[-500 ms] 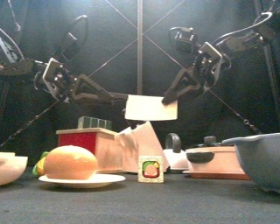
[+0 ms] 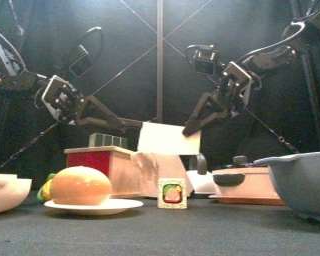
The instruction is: Cut sushi roll
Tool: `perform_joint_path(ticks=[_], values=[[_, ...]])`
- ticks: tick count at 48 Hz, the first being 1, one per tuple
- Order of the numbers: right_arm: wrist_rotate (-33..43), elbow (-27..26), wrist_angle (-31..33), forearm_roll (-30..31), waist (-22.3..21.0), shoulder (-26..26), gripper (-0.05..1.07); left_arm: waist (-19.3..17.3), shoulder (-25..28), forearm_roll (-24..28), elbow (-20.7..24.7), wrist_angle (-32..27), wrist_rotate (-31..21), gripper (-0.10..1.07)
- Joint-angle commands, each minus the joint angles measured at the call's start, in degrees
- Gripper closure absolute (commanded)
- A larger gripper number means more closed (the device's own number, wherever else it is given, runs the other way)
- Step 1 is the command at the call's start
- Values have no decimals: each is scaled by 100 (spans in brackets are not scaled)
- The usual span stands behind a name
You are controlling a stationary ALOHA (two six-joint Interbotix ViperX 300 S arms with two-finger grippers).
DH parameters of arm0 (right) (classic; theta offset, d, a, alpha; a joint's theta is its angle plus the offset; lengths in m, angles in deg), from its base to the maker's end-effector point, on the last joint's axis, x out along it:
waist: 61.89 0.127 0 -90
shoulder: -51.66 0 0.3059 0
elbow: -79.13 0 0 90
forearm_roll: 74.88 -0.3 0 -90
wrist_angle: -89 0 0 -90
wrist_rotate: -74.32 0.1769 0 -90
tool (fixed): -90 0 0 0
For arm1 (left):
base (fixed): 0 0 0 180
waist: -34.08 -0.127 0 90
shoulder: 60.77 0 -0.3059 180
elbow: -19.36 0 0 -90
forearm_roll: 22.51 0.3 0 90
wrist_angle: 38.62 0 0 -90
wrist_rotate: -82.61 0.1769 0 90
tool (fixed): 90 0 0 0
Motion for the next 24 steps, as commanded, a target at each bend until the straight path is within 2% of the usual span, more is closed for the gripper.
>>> perform_joint_path(ticks=[1,24], values=[[0,-105,9,-35,9,-9,59,-18,79,-18,132,-62,-18,55],[0,-149,9,-79,26,272,59,-9,229,-18,220,-396,-18,55]])
